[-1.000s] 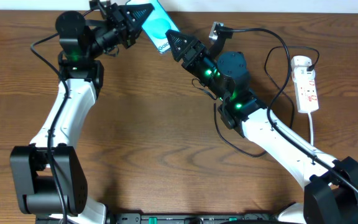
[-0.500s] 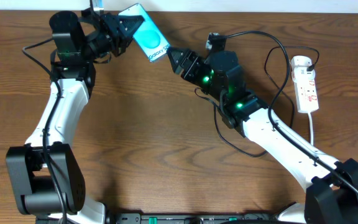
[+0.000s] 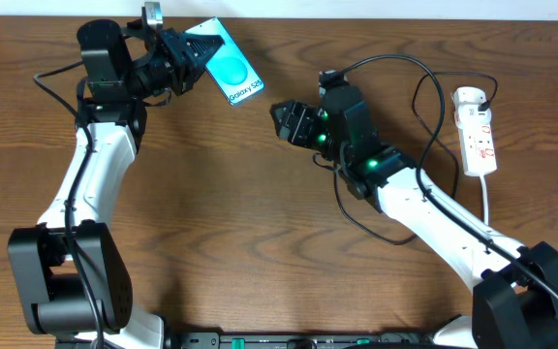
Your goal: Plug charger to phone and switch on socket
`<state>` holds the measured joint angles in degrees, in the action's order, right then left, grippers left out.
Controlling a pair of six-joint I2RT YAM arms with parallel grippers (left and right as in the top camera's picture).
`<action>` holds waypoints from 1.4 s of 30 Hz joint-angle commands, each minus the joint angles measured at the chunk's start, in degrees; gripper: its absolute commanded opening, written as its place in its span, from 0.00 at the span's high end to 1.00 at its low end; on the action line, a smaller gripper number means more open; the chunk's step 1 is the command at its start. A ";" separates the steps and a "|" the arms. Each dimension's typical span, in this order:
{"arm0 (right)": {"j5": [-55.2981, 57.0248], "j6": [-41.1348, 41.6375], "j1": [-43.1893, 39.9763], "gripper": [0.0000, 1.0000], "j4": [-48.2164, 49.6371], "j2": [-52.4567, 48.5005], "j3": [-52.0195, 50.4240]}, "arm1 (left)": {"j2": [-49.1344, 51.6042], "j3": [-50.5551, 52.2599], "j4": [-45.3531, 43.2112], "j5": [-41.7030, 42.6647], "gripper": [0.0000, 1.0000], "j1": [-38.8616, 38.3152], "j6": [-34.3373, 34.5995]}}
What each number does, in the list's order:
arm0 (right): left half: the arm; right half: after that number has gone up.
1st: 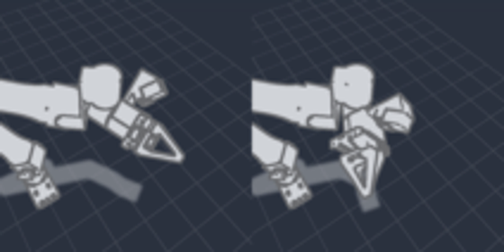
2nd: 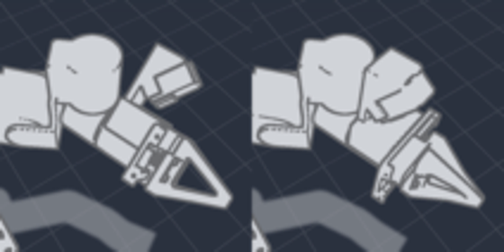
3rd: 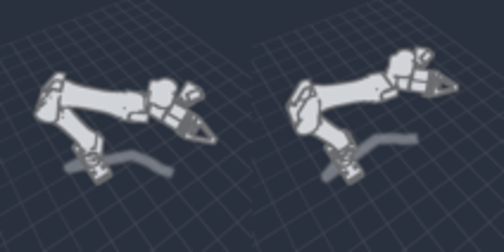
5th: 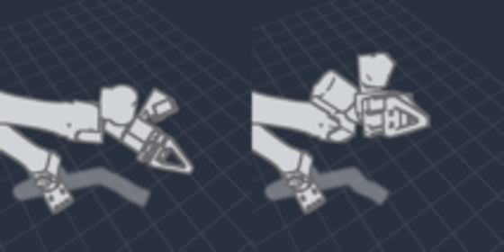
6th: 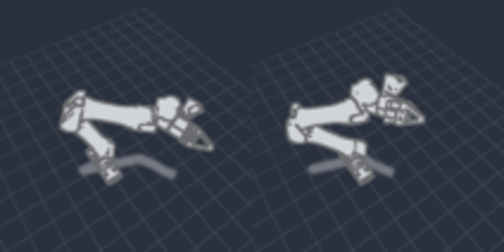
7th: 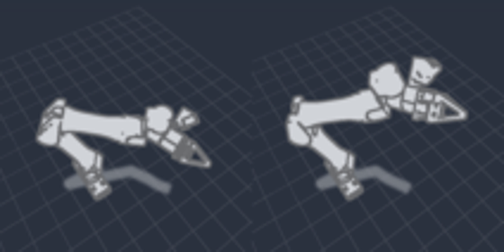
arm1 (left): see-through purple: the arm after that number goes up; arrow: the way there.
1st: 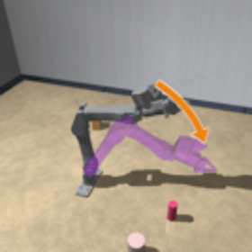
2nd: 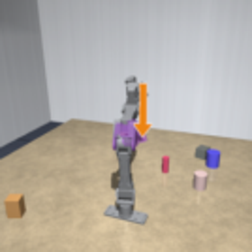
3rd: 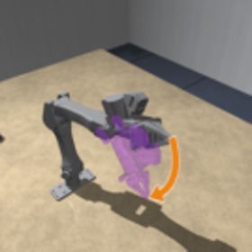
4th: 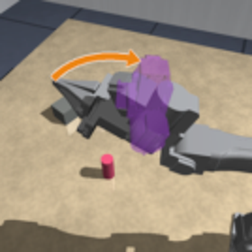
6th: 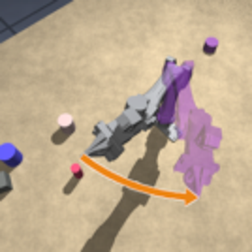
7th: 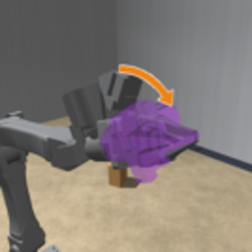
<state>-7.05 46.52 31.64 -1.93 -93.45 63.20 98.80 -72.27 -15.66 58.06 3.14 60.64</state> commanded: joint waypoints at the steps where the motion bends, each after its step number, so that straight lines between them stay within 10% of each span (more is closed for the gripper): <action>1: 1.16 -4.48 -0.87 0.30 -2.38 -0.22 -0.09 | 0.87 0.07 1.49 1.31 0.93 0.46 -4.31; 21: 10.80 -15.93 -5.51 0.35 -37.75 -0.22 10.54 | 9.14 0.07 9.62 3.48 0.93 0.66 -12.66; 42: 11.37 -15.30 -5.92 0.43 -46.77 -9.77 10.73 | 9.46 7.21 8.98 0.87 0.93 -4.24 -17.86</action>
<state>3.49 31.51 26.04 -48.42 -102.39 73.14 108.25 -65.58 -6.20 59.42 -1.32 44.45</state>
